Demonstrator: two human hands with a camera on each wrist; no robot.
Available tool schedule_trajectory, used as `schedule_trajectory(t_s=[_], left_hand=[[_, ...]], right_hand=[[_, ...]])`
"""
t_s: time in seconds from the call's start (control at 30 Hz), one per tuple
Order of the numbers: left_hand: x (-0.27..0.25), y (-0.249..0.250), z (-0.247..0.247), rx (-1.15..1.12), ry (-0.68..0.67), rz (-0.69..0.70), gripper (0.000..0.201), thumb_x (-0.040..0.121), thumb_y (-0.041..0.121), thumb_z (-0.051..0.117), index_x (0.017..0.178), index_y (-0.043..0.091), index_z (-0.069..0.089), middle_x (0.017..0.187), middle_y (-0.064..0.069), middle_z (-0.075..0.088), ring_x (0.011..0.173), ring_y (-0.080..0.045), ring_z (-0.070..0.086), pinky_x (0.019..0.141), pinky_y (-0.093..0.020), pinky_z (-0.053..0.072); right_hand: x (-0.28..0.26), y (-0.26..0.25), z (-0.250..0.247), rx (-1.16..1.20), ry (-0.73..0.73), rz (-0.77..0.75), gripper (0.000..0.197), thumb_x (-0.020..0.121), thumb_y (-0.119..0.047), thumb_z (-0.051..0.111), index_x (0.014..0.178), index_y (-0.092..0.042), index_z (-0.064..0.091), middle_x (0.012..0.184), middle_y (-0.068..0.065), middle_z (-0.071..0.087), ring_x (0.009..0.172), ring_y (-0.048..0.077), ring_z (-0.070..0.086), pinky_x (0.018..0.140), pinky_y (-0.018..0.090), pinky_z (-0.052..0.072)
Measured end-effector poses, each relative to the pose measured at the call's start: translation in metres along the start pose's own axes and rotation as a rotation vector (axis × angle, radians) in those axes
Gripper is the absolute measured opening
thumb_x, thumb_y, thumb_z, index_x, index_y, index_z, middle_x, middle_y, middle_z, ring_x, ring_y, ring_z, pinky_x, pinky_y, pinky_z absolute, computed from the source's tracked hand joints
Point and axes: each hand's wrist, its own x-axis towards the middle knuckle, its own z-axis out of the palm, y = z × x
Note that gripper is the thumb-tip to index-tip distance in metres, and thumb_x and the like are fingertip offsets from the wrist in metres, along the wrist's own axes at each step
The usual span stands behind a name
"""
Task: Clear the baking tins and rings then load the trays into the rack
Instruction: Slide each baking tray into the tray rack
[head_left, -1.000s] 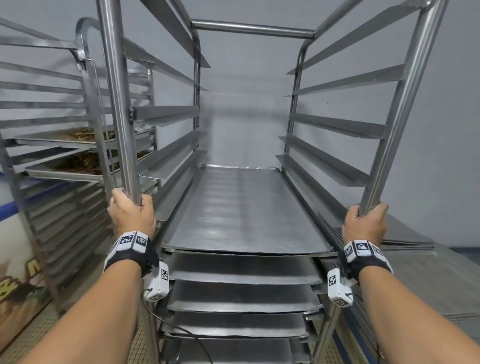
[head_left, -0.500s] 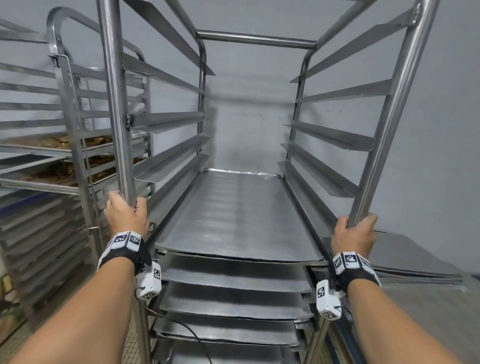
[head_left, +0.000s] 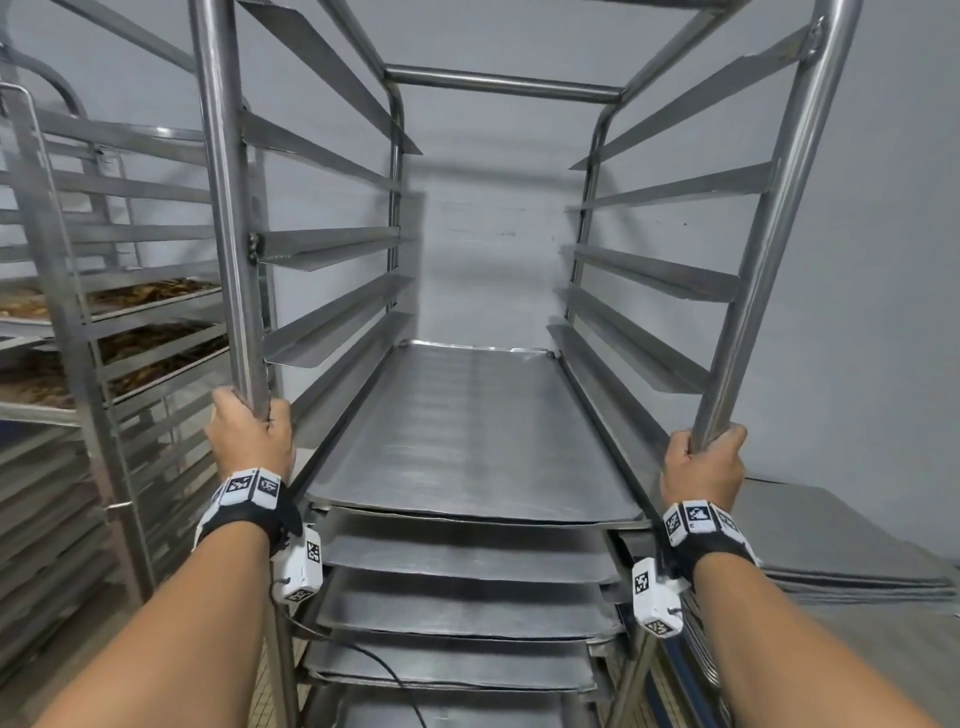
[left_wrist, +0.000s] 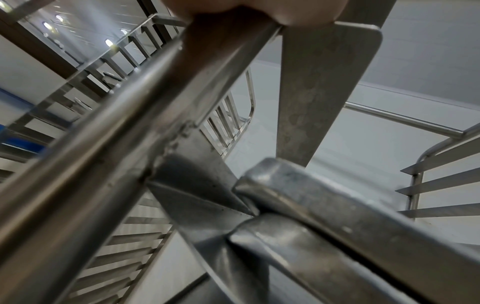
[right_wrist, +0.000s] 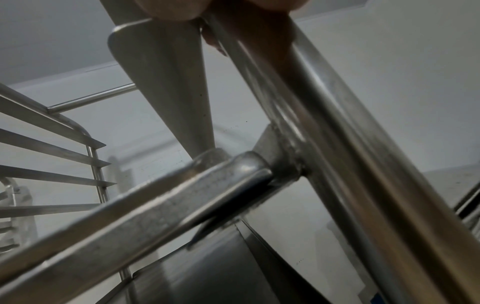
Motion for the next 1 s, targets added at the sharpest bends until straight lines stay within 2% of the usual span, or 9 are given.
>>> schedule_trajectory(t_s=[0.2, 0.5, 0.63, 0.77, 0.9, 1.0], left_hand=[[0.024, -0.018, 0.046, 0.008, -0.018, -0.016, 0.029, 0.092, 0.018, 0.06, 0.108, -0.002, 0.046, 0.105, -0.027, 0.057, 0.101, -0.044, 0.054, 0.081, -0.05, 0.045], [0.049, -0.029, 0.091, -0.025, -0.024, 0.028, 0.028, 0.089, 0.018, 0.06, 0.104, -0.002, 0.046, 0.101, -0.03, 0.056, 0.095, -0.047, 0.055, 0.083, -0.054, 0.047], [0.055, -0.029, 0.108, -0.031, -0.046, 0.011, 0.027, 0.09, 0.016, 0.059, 0.106, -0.001, 0.046, 0.101, -0.028, 0.056, 0.097, -0.045, 0.054, 0.078, -0.05, 0.045], [0.056, -0.028, 0.12, -0.032, -0.056, 0.002, 0.026, 0.091, 0.014, 0.057, 0.109, -0.002, 0.046, 0.102, -0.027, 0.055, 0.098, -0.043, 0.053, 0.071, -0.041, 0.038], [0.062, -0.032, 0.133, -0.031, -0.051, 0.011, 0.025, 0.091, 0.018, 0.057, 0.106, 0.002, 0.045, 0.102, -0.025, 0.054, 0.096, -0.043, 0.054, 0.071, -0.046, 0.046], [0.067, -0.035, 0.141, -0.024, -0.034, 0.001, 0.025, 0.09, 0.02, 0.057, 0.105, 0.004, 0.044, 0.1, -0.024, 0.055, 0.093, -0.043, 0.055, 0.074, -0.051, 0.05]], right_hand=[[0.019, 0.006, 0.034, -0.005, 0.012, 0.015, 0.022, 0.092, -0.013, 0.052, 0.107, 0.0, 0.043, 0.077, 0.017, 0.054, 0.067, 0.035, 0.054, 0.062, 0.034, 0.039], [0.038, 0.008, 0.07, -0.014, 0.023, 0.018, 0.021, 0.093, -0.014, 0.05, 0.107, 0.0, 0.042, 0.077, 0.017, 0.053, 0.065, 0.034, 0.051, 0.06, 0.035, 0.04], [0.047, 0.013, 0.083, -0.02, 0.019, 0.041, 0.023, 0.093, -0.015, 0.05, 0.108, 0.0, 0.042, 0.079, 0.017, 0.053, 0.067, 0.035, 0.052, 0.061, 0.036, 0.042], [0.056, 0.016, 0.094, -0.037, 0.012, 0.06, 0.023, 0.092, -0.017, 0.051, 0.108, -0.003, 0.041, 0.08, 0.018, 0.054, 0.069, 0.037, 0.054, 0.062, 0.04, 0.046], [0.062, 0.018, 0.105, -0.029, 0.02, 0.065, 0.022, 0.093, -0.016, 0.051, 0.107, -0.002, 0.042, 0.078, 0.017, 0.053, 0.067, 0.035, 0.05, 0.06, 0.035, 0.039], [0.068, 0.021, 0.111, -0.016, 0.013, 0.054, 0.021, 0.093, -0.015, 0.051, 0.106, -0.003, 0.042, 0.078, 0.017, 0.053, 0.067, 0.035, 0.051, 0.061, 0.034, 0.04]])
